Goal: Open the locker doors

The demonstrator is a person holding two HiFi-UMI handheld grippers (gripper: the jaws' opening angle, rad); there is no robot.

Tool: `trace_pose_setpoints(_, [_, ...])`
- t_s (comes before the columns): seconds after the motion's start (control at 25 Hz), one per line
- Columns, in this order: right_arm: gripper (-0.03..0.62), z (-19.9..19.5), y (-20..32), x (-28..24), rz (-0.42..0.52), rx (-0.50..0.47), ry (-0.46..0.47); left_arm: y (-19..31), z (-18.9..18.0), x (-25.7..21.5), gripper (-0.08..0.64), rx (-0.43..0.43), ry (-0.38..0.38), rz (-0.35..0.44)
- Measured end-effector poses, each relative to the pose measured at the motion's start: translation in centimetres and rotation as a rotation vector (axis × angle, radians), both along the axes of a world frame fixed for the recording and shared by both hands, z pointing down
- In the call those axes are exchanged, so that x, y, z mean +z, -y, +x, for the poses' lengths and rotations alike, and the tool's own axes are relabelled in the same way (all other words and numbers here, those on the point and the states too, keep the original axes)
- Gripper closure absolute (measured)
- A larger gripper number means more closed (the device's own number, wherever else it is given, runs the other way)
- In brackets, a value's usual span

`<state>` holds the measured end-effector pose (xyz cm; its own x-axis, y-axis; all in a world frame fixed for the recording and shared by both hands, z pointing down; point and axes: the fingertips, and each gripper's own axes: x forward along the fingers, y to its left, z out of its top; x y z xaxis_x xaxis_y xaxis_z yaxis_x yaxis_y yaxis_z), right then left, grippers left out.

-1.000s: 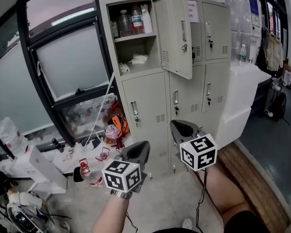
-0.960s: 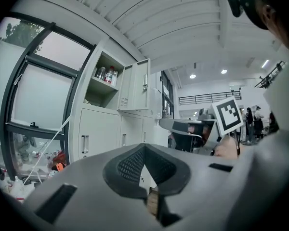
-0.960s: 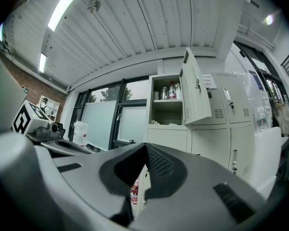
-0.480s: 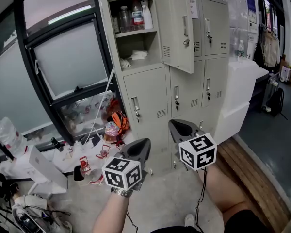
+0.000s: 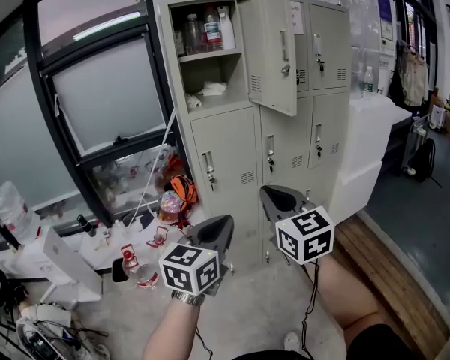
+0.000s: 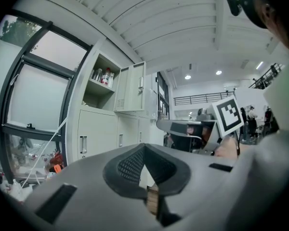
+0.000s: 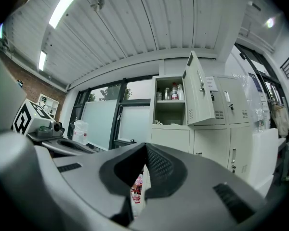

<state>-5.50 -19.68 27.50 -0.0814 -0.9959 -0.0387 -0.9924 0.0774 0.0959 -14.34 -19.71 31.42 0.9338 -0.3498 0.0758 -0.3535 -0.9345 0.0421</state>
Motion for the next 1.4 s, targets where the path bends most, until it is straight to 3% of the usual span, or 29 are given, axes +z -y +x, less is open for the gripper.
trace_pose_setpoints(1.4, [0.592,-1.6,-0.8,-0.7,0.003,-0.003,0.024,-0.3,-2.1,-1.0,0.561,-0.014,-0.042,-0.02])
